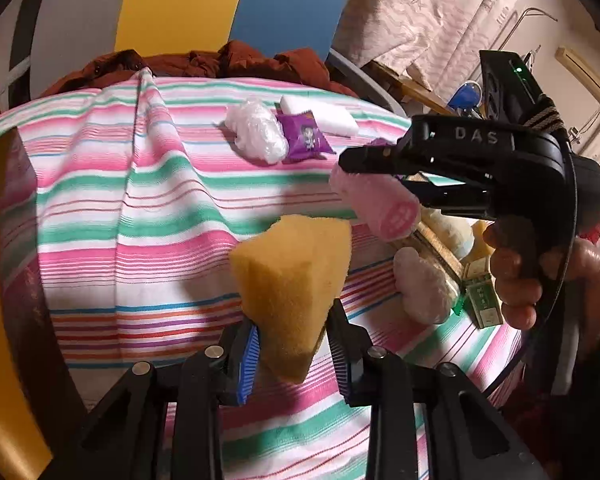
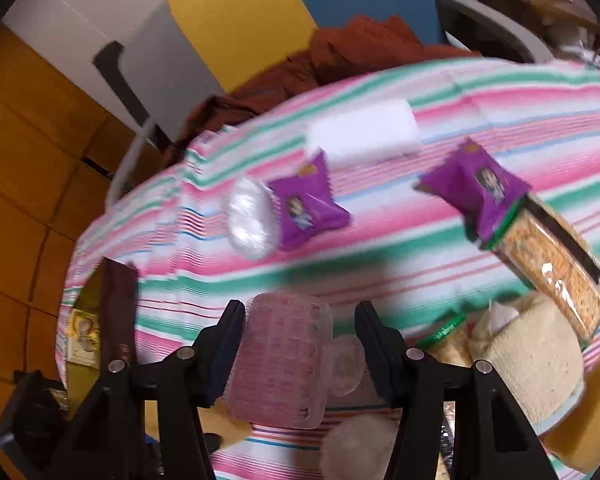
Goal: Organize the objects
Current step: 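Grasp the yellow sponge with the left tool while the right tool grasps the pink roller, then place the sponge and pink roller on the gold tray with both tools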
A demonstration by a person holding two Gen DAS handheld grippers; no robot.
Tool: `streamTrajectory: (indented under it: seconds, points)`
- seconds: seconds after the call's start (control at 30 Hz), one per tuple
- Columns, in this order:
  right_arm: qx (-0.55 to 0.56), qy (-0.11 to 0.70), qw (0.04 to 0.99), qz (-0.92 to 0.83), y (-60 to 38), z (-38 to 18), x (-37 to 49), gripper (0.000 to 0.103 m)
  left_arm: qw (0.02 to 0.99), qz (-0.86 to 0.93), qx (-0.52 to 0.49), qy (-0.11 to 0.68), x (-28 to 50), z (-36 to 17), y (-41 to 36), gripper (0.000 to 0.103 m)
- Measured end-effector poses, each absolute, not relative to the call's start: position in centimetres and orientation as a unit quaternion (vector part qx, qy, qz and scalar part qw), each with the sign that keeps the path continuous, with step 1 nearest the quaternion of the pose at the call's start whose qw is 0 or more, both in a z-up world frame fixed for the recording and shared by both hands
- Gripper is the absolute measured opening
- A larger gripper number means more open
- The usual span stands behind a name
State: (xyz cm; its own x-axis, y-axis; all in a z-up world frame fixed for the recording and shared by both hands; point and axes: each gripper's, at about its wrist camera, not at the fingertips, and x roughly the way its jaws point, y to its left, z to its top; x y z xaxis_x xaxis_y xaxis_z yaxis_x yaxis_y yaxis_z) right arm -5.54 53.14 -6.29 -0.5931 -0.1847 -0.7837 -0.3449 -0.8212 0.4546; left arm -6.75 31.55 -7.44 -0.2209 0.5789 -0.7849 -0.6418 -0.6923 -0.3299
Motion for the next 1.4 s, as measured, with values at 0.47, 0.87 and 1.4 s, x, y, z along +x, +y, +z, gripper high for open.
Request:
streamTrajectory:
  seconds: [0.47,0.87,1.4]
  points:
    - [-0.381,0.269,-0.027,0.884,49.3,-1.9,-4.5,0.058,0.366,0.826,-0.43,0.0,-5.4,-0.4,22.6,0.031]
    - [-0.377,0.234,-0.115,0.889,39.0,1.6,-4.7,0.058,0.202,0.874,-0.439,-0.038,-6.5,-1.5,6.4,0.032]
    - [-0.448,0.23,-0.246,0.828,21.2,-1.8,-7.3,0.066,0.064,0.89,-0.448,-0.058,-6.4,-3.7,-3.3,0.062]
